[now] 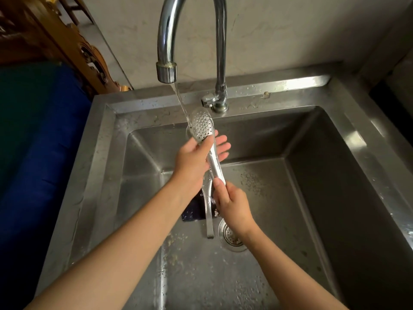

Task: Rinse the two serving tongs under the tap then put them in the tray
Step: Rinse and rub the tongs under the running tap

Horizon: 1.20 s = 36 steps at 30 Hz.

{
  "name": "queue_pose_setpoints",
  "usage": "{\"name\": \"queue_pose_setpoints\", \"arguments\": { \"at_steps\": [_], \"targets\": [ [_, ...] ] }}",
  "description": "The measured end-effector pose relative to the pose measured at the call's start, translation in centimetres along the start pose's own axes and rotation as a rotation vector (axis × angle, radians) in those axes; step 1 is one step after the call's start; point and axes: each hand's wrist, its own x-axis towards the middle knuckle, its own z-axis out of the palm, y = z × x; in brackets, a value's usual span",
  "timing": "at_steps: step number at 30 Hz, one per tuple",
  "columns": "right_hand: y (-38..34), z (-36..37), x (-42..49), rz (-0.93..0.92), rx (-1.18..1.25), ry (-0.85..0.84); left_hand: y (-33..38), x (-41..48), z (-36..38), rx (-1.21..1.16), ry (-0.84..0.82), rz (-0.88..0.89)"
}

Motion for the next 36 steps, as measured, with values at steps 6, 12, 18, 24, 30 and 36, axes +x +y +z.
{"name": "queue_pose_setpoints", "arguments": {
  "at_steps": [6, 12, 18, 24, 30, 36],
  "targets": [
    [-3.1, -1.0, 1.5, 0.003, 0.147, -0.203, 1.2, -0.3, -1.2, 0.226, -0.084, 0.018],
    [-5.1, -1.3, 2.0, -0.093, 0.235, -0.397, 4.3, 0.2, -2.3, 0.213, 0.02, 0.122],
    [-3.5, -1.3, 1.1, -0.055, 0.275, -0.32, 6.5, 1.4, -1.0, 0.053, 0.134, 0.118],
    [-2.9, -1.6, 0.0, -0.056, 0.382, -0.188, 6.0, 2.8, -0.9, -0.149, 0.338, 0.047],
    [-4.7, -2.5, 0.8, 0.072, 0.489, -0.185, 4.6, 3.4, -1.6, -0.256, 0.313, -0.106],
    [-3.6, -2.9, 0.2, 0.007, 0.314, -0.088, 4.1, 3.1, -2.7, 0.16, 0.294, 0.216]
  ]
}}
